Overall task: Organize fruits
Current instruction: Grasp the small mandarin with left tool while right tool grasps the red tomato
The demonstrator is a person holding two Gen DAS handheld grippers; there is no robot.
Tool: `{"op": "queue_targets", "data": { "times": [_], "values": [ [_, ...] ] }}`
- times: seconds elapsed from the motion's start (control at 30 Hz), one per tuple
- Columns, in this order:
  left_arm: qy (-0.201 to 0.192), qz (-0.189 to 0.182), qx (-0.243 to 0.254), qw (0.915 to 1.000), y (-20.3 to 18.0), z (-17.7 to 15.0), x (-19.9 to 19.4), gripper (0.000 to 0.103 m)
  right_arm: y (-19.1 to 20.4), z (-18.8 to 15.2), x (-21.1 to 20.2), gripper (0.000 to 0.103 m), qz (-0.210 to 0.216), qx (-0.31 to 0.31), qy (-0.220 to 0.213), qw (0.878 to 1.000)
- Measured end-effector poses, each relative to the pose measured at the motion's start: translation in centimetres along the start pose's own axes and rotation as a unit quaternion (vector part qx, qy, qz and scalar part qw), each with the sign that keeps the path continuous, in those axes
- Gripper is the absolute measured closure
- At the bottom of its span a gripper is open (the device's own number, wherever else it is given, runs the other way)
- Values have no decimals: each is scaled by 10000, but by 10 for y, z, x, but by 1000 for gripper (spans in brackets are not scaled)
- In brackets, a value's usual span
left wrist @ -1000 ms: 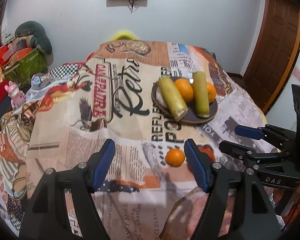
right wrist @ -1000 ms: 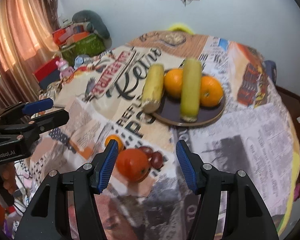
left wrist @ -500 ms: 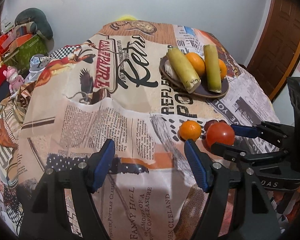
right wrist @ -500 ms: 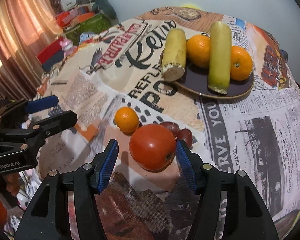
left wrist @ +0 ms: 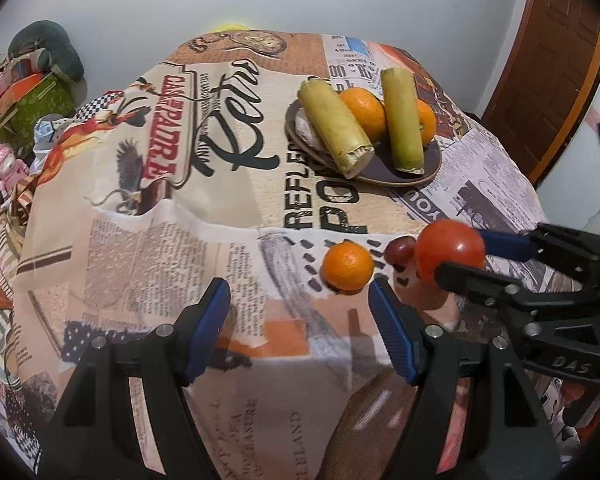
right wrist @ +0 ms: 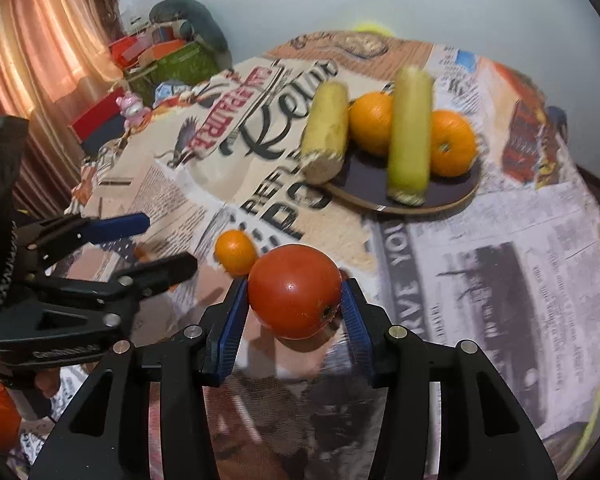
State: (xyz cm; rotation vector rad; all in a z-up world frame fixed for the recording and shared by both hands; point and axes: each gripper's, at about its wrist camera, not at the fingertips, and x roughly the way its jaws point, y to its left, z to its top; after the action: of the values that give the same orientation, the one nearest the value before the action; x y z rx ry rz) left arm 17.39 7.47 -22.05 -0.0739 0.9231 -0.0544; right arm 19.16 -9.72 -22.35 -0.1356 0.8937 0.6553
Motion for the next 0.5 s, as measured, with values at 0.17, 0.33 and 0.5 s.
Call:
{"op": "queue_targets", "data": {
  "times": [0.17,0.33,0.5],
  "values": [
    [92,-39,99,9999,-11,7,14,32,-16,5,-11,59,-129,109,-190,9997],
    [198,-18,260,9995,-21,10,28,32,-35,6,-19,59,-219,286,-324,9988],
    [221,11,330,9992,-26,11,35,32,-50,5,-21,59,-269,426,-359,9981]
  ]
}}
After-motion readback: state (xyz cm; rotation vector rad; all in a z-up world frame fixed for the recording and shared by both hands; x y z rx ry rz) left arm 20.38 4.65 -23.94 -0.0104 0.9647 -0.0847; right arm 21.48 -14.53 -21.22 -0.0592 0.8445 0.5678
